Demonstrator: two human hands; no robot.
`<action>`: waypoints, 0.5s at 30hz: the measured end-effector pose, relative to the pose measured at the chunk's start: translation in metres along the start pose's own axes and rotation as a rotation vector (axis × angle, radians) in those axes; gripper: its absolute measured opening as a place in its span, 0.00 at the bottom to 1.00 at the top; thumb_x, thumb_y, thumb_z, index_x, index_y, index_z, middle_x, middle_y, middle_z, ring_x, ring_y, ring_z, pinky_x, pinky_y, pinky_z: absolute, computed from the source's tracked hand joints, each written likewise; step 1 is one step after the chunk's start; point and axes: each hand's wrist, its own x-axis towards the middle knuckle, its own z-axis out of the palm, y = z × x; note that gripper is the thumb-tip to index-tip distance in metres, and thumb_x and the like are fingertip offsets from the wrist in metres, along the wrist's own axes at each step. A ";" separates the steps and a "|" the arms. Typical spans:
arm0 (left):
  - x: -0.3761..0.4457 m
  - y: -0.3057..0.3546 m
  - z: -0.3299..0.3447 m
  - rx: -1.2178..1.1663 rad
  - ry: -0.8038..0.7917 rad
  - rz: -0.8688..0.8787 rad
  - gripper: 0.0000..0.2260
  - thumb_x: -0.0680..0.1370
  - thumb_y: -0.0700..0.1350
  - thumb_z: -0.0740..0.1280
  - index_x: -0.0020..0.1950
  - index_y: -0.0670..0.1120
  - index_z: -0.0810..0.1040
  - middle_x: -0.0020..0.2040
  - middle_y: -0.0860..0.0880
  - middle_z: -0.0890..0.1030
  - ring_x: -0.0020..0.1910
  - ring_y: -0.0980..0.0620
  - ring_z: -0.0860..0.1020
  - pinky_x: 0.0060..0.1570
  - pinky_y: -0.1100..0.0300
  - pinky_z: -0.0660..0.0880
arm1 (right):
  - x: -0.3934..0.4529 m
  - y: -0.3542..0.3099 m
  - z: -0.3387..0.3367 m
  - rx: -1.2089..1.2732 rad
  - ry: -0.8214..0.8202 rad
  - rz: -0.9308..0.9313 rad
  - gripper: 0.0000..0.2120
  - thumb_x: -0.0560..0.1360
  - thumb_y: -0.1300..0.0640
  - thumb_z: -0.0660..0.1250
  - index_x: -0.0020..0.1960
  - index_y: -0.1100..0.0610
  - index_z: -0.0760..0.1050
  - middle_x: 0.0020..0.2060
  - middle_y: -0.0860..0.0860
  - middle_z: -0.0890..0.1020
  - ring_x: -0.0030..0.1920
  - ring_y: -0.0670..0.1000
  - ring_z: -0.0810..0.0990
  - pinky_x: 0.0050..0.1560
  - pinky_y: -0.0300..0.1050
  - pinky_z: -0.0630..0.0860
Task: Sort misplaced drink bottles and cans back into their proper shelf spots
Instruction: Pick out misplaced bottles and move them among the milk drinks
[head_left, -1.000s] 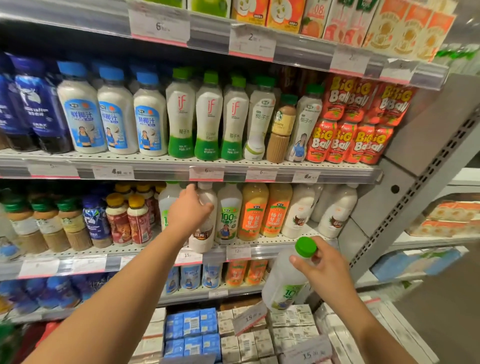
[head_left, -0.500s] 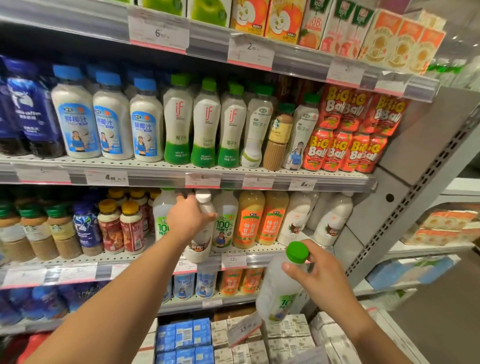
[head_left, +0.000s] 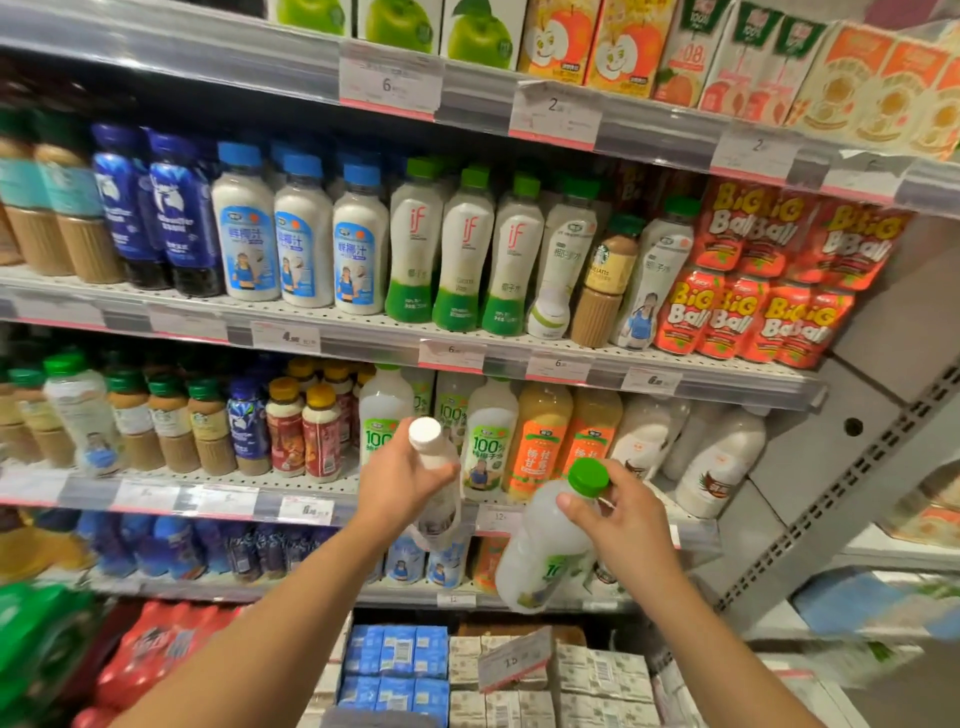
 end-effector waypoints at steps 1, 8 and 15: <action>-0.004 -0.004 -0.005 -0.020 0.015 -0.017 0.23 0.69 0.57 0.77 0.60 0.56 0.73 0.48 0.54 0.82 0.48 0.50 0.80 0.43 0.53 0.78 | 0.004 -0.002 0.005 0.014 -0.007 -0.009 0.11 0.74 0.52 0.78 0.51 0.45 0.78 0.46 0.42 0.85 0.49 0.44 0.83 0.50 0.49 0.80; -0.042 -0.013 -0.061 -0.084 0.163 -0.021 0.23 0.67 0.57 0.79 0.57 0.60 0.73 0.47 0.60 0.82 0.49 0.54 0.80 0.47 0.52 0.80 | 0.041 -0.016 0.051 0.152 -0.006 -0.050 0.10 0.75 0.49 0.77 0.54 0.44 0.80 0.48 0.43 0.85 0.50 0.47 0.83 0.54 0.54 0.80; -0.088 -0.016 -0.112 -0.008 0.273 -0.026 0.22 0.67 0.55 0.79 0.56 0.59 0.73 0.46 0.57 0.82 0.46 0.53 0.80 0.43 0.54 0.78 | 0.074 -0.037 0.106 0.234 0.022 -0.079 0.09 0.77 0.50 0.75 0.51 0.41 0.76 0.48 0.45 0.83 0.50 0.51 0.81 0.51 0.52 0.77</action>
